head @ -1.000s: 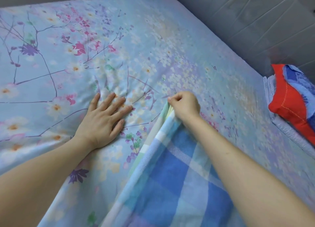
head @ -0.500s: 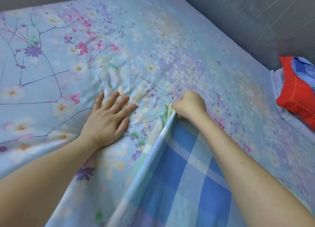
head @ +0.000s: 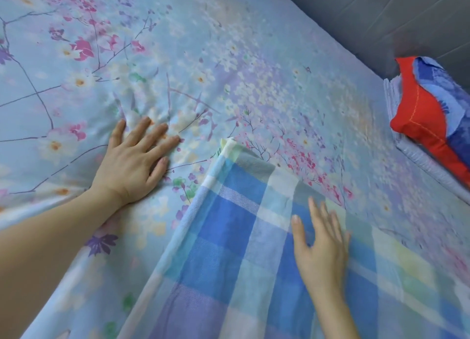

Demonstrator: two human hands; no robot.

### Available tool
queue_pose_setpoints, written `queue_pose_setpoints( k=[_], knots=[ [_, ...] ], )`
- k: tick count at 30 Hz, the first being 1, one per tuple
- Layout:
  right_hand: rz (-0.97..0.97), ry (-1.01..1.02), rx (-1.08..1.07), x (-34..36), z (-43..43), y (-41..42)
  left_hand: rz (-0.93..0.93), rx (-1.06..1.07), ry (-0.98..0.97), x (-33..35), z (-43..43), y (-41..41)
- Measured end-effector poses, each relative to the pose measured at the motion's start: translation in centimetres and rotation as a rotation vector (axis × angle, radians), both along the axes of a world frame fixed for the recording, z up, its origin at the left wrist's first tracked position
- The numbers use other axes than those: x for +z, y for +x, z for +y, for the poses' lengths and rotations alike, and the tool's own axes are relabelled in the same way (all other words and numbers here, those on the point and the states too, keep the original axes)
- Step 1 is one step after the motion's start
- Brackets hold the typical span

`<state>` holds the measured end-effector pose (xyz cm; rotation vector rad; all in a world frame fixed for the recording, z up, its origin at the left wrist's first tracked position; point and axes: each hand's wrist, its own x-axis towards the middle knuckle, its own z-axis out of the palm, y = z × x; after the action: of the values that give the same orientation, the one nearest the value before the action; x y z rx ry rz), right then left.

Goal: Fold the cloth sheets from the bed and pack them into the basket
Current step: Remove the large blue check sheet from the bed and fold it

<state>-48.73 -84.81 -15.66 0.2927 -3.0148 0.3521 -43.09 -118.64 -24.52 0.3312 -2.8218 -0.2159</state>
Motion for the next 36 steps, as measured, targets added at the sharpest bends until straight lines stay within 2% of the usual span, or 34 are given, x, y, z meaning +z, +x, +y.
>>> queue_pose_setpoints(
  k=[1, 2, 4, 7, 10, 13, 14, 16, 17, 19, 21, 22, 23, 25, 26, 27, 29, 30, 32, 36],
  knots=[
    [-0.095, 0.197, -0.179, -0.9, 2.1, 0.9, 0.008, 0.0, -0.002, -0.1, 0.0, 0.0],
    [-0.217, 0.31, -0.308, -1.9, 2.7, 1.5, 0.009, -0.004, -0.008, 0.0, 0.1, 0.0],
    [-0.314, 0.34, -0.341, -3.2, -0.7, 1.5, -0.002, 0.0, -0.015, 0.0, 0.1, -0.2],
    [-0.29, 0.255, -0.107, -5.0, -10.4, -1.3, -0.059, 0.001, 0.003, 0.4, 0.2, -0.2],
    [-0.446, 0.172, 0.122, -3.8, -15.9, -4.8, -0.126, 0.032, -0.021, 0.5, 0.4, -0.2],
    [-0.607, -0.267, 0.254, -0.4, -11.7, -4.7, -0.242, 0.104, 0.08, 1.2, 0.3, -1.5],
    [-0.552, -0.325, 0.268, 0.5, -9.2, -3.1, -0.283, 0.135, 0.155, 1.8, 0.7, -1.5],
    [-0.336, -0.259, 0.187, 1.6, -2.6, 2.3, -0.209, 0.234, 0.346, 3.5, 3.1, 0.5],
    [-0.231, -0.189, 0.105, 1.7, 1.0, 5.7, -0.133, 0.309, 0.421, 4.4, 5.2, 2.8],
    [-0.199, -0.035, -0.121, 1.0, 7.7, 12.6, -0.086, 0.436, 0.553, 6.4, 9.9, 10.0],
    [-0.289, 0.09, -0.343, -0.1, 10.6, 19.6, -0.209, 0.467, 0.657, 8.7, 14.9, 19.0],
    [-0.357, 0.105, -0.315, -0.9, 10.0, 21.8, -0.283, 0.469, 0.711, 9.1, 17.1, 22.4],
    [-0.437, 0.098, -0.19, -1.4, 8.9, 24.8, -0.358, 0.479, 0.77, 9.6, 18.8, 26.2],
    [-0.454, 0.056, 0.224, -2.2, 5.4, 29.4, -0.488, 0.525, 0.991, 10.1, 20.8, 31.4],
    [-0.503, -0.032, 0.393, -1.6, 3.7, 31.2, -0.538, 0.547, 1.087, 10.3, 21.2, 33.7],
    [-0.588, -0.172, 0.47, 0.0, 2.5, 32.2, -0.581, 0.548, 1.135, 10.5, 21.3, 35.9],
    [-0.779, -0.521, 0.389, 2.5, 2.3, 33.0, -0.641, 0.547, 1.141, 10.5, 20.8, 39.2],
    [-0.775, -0.6, 0.299, 3.9, 3.1, 34.3, -0.636, 0.561, 1.162, 11.3, 20.8, 41.4],
    [-0.703, -0.551, 0.155, 5.3, 5.5, 36.4, -0.648, 0.561, 1.166, 11.4, 20.6, 44.4],
    [-0.723, -0.337, 0.115, 6.7, 9.6, 45.7, -0.7, 0.579, 1.038, 12.1, 22.7, 52.1]
  ],
)
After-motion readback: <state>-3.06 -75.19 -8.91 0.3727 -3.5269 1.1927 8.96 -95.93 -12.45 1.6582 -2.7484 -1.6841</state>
